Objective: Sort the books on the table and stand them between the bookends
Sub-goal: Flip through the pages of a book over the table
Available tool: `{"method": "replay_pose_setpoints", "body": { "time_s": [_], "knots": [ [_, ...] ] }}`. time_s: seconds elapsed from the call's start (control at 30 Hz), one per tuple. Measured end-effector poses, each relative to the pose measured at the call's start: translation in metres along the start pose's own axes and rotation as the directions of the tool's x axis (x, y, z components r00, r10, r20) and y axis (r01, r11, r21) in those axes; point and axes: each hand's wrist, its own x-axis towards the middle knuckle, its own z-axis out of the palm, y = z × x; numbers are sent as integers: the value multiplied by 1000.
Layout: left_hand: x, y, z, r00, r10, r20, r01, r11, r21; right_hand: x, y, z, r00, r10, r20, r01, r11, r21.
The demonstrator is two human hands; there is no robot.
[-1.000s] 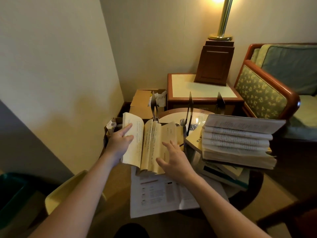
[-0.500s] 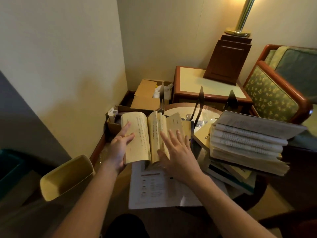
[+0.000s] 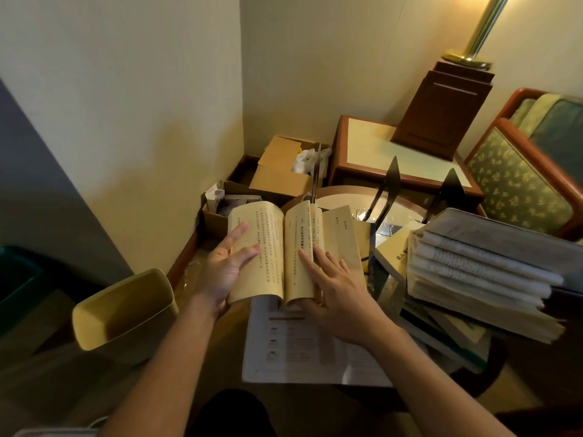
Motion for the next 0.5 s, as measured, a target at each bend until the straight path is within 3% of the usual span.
{"method": "replay_pose_setpoints", "body": {
  "time_s": [0.3,0.5],
  "knots": [
    [8,0,-17,1000,-28,4,28,999,-35,-1,-5,12,998,35,-50,-26,985,170],
    [11,1,-20,999,-34,-15,34,999,-13,6,-17,9,995,-60,-79,60,998,6]
  ]
}}
